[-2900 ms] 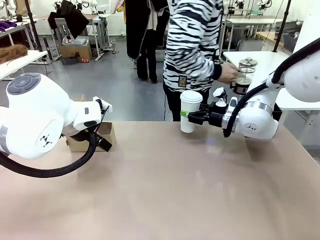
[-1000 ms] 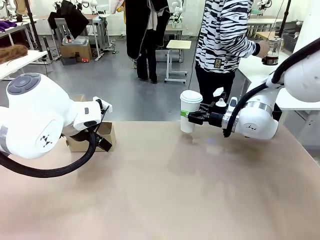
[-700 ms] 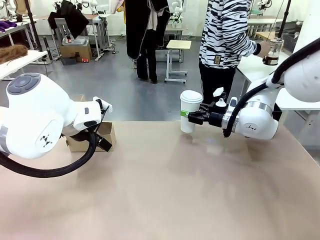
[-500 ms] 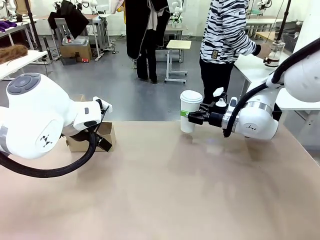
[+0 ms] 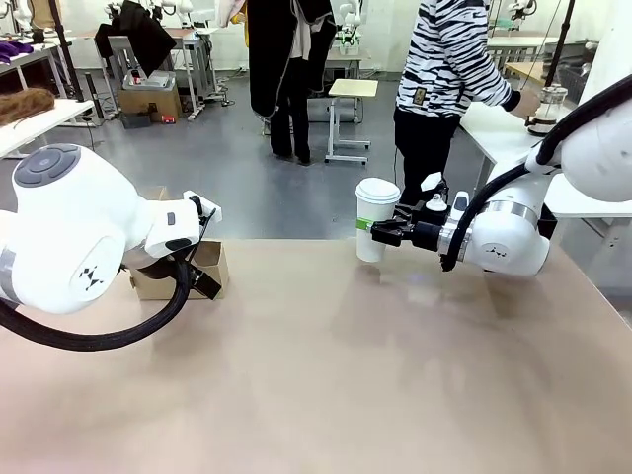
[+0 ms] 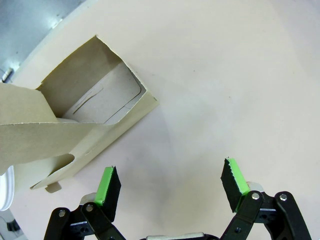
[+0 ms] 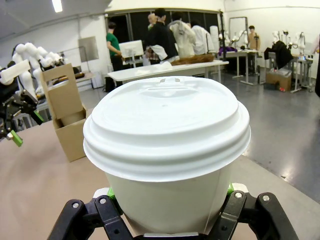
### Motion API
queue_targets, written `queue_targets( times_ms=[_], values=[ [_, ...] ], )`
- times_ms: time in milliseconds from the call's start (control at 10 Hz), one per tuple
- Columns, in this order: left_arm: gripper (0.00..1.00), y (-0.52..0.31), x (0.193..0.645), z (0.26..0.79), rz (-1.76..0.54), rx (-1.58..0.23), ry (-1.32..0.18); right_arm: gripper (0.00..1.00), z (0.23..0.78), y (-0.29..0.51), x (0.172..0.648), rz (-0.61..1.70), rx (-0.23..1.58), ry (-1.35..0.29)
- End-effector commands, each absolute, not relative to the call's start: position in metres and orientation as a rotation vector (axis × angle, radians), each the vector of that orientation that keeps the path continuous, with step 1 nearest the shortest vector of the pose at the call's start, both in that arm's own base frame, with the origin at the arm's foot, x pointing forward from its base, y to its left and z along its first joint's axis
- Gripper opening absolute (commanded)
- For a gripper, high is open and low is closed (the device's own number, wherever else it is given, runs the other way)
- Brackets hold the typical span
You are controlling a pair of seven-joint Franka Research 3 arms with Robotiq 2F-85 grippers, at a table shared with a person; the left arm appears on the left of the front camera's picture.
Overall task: Pour a drink into a cup and package it in a carrier.
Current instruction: When a person places the Paper Cup Lid on the 600 ml Paper Cup , lift the 600 ml Paper Cup.
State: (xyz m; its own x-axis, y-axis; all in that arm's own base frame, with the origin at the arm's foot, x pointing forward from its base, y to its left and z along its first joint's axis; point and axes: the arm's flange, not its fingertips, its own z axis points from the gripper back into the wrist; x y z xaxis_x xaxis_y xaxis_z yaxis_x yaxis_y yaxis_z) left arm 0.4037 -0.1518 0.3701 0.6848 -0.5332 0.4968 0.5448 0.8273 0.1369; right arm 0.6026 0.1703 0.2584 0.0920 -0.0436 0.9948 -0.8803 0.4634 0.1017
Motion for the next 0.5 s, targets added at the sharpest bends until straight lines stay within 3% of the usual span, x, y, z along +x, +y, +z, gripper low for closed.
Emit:
queue_targets(
  times_ms=[0,400],
  values=[
    [1.00,-0.1516,0.4034,0.3705,-0.604,-0.025,-0.550,0.80,0.2636,0.1708,0.6009,0.768,0.908,-1.353],
    [1.00,-0.1516,0.4034,0.3705,-0.604,-0.025,-0.550,0.80,0.2636,0.1708,0.6009,0.768,0.908,-1.353]
  ],
)
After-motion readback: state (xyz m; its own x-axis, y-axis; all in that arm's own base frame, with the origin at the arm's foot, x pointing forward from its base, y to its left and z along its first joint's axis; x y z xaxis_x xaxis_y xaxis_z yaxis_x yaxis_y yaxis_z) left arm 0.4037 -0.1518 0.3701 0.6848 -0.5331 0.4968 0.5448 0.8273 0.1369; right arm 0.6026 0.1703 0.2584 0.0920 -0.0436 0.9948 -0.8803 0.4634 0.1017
